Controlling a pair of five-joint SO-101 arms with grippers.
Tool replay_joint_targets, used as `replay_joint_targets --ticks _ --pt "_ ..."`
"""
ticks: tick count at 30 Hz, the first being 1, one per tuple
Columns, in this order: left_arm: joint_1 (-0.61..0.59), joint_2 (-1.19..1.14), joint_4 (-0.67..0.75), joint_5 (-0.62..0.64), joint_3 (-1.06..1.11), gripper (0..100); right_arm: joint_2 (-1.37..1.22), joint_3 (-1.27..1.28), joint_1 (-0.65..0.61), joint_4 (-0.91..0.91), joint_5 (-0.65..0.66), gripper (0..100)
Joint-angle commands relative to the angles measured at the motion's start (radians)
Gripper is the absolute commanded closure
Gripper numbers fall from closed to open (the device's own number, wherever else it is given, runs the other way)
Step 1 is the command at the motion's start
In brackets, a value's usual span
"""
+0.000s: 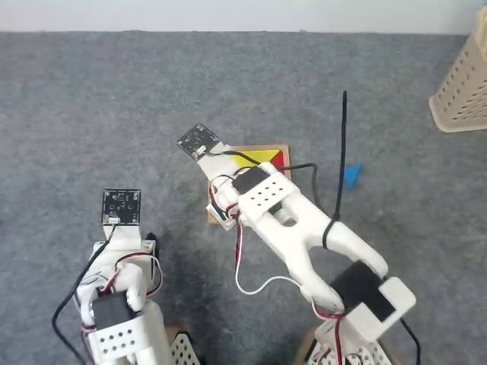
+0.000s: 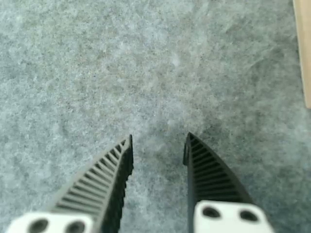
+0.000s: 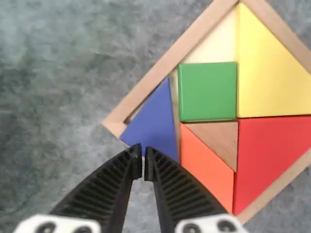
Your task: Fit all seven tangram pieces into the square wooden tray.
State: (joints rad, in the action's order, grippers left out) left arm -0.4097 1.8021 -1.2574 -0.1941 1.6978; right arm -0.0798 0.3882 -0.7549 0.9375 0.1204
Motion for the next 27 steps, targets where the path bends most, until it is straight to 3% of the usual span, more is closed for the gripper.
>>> replay_joint_targets --ticks 1,16,22,27 --pt "-0.005 0.008 -0.003 -0.006 -0.012 83 -0.021 -0.044 -0.008 -0.018 0.041 99.1" --pt "-0.005 0.008 -0.003 -0.006 -0.012 83 -0.170 -0.176 0.064 0.028 0.044 99.1" --pt "-0.005 0.008 -0.003 -0.006 -0.012 83 -0.002 -0.207 0.114 0.171 0.035 99.1" --pt "-0.005 0.008 -0.003 -0.006 -0.012 83 0.165 -0.206 0.263 0.280 0.044 98.9"
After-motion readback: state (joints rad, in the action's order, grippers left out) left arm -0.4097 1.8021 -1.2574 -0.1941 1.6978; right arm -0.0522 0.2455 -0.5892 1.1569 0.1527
